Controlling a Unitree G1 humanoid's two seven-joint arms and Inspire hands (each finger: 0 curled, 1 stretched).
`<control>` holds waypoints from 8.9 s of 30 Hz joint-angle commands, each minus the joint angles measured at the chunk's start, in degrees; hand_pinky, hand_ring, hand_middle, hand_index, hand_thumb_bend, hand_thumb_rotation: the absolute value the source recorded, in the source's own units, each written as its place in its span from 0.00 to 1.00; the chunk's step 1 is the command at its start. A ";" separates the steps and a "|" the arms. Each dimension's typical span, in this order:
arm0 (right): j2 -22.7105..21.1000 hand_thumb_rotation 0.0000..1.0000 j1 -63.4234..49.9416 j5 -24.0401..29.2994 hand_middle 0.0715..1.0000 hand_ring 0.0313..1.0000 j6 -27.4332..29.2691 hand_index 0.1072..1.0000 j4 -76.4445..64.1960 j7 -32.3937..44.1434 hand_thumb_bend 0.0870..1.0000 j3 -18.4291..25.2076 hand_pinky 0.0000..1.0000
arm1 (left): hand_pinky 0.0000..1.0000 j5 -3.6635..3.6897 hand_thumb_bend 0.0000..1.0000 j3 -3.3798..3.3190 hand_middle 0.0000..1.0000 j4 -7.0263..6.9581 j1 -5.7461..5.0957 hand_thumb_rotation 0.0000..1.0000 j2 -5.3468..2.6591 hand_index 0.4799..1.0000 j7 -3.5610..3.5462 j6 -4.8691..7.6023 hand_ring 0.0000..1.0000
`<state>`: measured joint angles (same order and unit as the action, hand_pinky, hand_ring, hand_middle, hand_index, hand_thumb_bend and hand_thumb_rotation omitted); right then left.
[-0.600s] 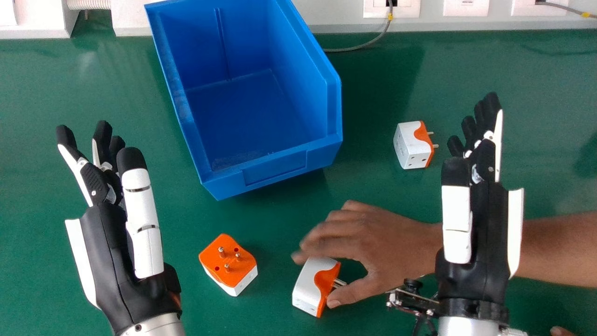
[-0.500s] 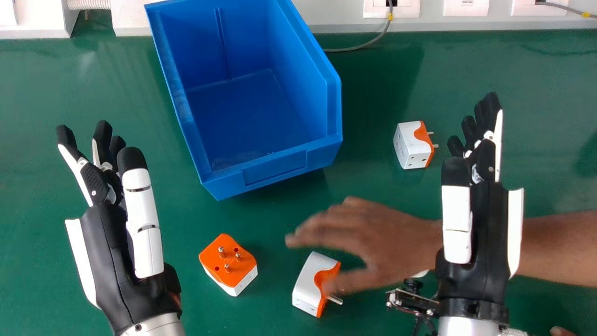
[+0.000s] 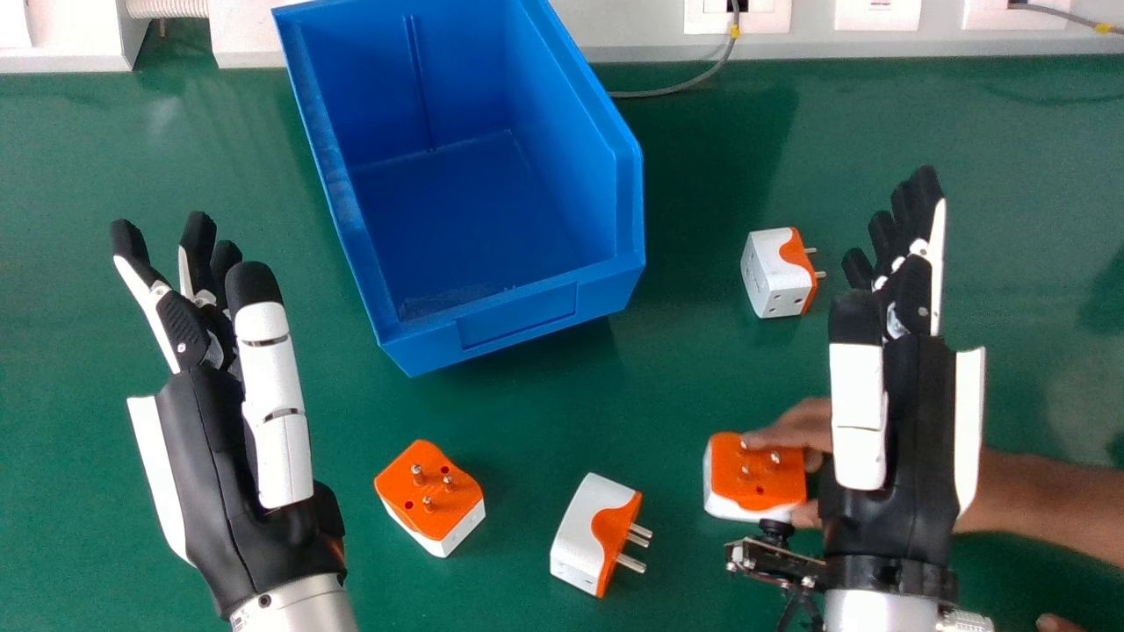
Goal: Pick all objects and put in blue box
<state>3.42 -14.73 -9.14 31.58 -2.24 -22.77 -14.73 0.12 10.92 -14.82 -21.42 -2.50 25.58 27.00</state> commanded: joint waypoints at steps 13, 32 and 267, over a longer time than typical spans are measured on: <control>3.43 0.89 0.53 -2.03 0.99 0.99 0.30 0.97 -1.87 -0.86 0.54 0.69 0.96 | 0.94 -0.24 0.52 0.83 0.98 -2.35 0.04 0.79 -5.48 0.94 0.16 0.13 0.97; 1.38 0.88 -0.78 -10.69 0.98 0.96 -8.42 0.95 -7.10 -1.61 0.62 2.46 0.88 | 0.93 -0.53 0.52 0.90 0.98 -2.18 -1.13 0.80 -5.32 0.94 0.14 0.84 0.97; -13.24 0.00 19.47 -42.79 0.51 0.40 -38.62 0.49 -0.49 31.36 0.44 -19.45 0.28 | 0.94 -0.79 0.54 3.20 0.98 -5.25 0.18 0.79 -5.17 0.94 1.81 -3.50 0.98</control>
<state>-9.79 5.08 -52.91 -7.98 0.09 9.71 -35.07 -0.10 12.73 -18.58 -20.14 -2.30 27.48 23.11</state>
